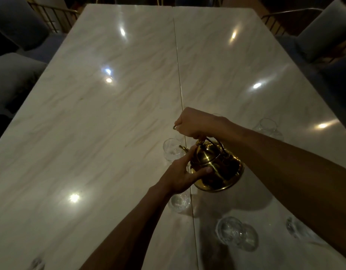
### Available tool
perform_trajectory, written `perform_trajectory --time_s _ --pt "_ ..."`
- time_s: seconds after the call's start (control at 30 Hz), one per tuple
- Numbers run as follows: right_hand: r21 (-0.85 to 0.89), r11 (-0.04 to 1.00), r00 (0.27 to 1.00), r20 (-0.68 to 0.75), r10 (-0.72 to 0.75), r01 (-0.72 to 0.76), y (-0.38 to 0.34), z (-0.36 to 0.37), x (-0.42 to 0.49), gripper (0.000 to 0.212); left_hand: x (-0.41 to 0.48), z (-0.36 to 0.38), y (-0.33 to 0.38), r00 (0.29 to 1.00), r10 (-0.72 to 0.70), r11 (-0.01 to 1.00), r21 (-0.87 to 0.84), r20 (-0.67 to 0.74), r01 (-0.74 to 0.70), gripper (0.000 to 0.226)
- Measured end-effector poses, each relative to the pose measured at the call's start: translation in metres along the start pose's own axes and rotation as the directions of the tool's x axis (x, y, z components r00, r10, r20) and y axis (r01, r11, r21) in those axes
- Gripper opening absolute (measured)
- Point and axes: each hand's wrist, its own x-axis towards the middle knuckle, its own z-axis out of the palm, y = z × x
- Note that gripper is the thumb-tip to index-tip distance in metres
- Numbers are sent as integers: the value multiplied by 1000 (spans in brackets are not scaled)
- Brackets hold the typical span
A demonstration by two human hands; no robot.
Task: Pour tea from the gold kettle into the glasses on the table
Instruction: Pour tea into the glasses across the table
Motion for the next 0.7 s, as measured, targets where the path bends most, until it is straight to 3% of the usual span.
perform_trajectory --time_s 0.3,0.7 --pt "-1 1000 1000 -2 4 -4 -1 1 0 31 -1 -4 4 1000 4 1000 13 7 -4 72" --pt "2 1000 1000 -2 0 0 -5 1 -3 33 -3 -7 1 1000 3 1000 3 12 -3 81"
